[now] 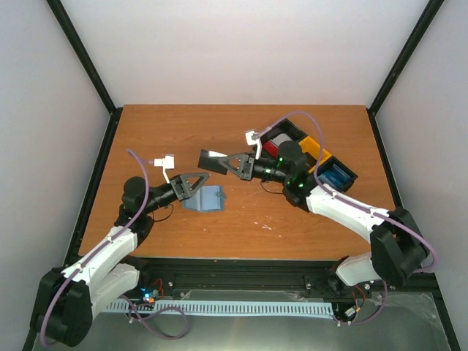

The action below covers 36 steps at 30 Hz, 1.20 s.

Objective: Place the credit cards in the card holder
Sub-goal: Pick up the credit card from the storage box.

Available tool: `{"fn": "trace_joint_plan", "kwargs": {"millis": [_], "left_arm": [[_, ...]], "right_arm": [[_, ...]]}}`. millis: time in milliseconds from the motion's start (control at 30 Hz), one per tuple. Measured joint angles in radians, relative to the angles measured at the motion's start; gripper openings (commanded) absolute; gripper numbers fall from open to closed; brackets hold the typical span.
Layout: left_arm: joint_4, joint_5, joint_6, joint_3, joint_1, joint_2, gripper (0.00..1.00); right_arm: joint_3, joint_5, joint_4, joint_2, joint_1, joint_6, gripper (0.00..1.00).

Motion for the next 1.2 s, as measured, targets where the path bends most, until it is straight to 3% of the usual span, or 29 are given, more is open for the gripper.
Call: {"fn": "trace_joint_plan", "kwargs": {"millis": [67,167,367,500,567,700,833,1000,1200], "left_arm": [[0.035,0.005,-0.027,0.002,-0.011,0.002,0.84],[0.071,0.005,-0.063,0.004,-0.015,0.002,0.67],[0.132,-0.016,-0.132,0.005,-0.018,0.006,0.23],[0.16,-0.05,-0.161,0.0,-0.019,-0.008,0.02],[0.169,-0.061,-0.17,-0.006,-0.02,-0.016,0.01],[0.125,-0.068,-0.135,0.001,-0.021,-0.037,0.01],[-0.007,-0.041,-0.024,0.055,-0.021,-0.05,0.01],[-0.18,0.085,0.142,0.149,-0.021,-0.061,0.01],[-0.422,0.162,0.335,0.253,-0.021,-0.116,0.01]], "right_arm": [[0.003,0.032,0.034,0.016,0.035,0.053,0.03],[0.012,0.058,0.064,0.044,0.061,0.105,0.03],[0.015,0.068,0.095,0.082,0.092,0.166,0.03],[0.015,0.065,0.106,0.083,0.095,0.18,0.03],[0.015,0.059,0.107,0.083,0.095,0.18,0.11],[0.019,0.018,0.062,0.075,0.092,0.12,0.47],[0.084,-0.08,-0.122,0.058,0.07,-0.055,0.58],[0.329,-0.199,-0.543,0.058,0.045,-0.474,0.58],[0.393,-0.308,-0.798,0.058,0.027,-0.747,0.34]]}}
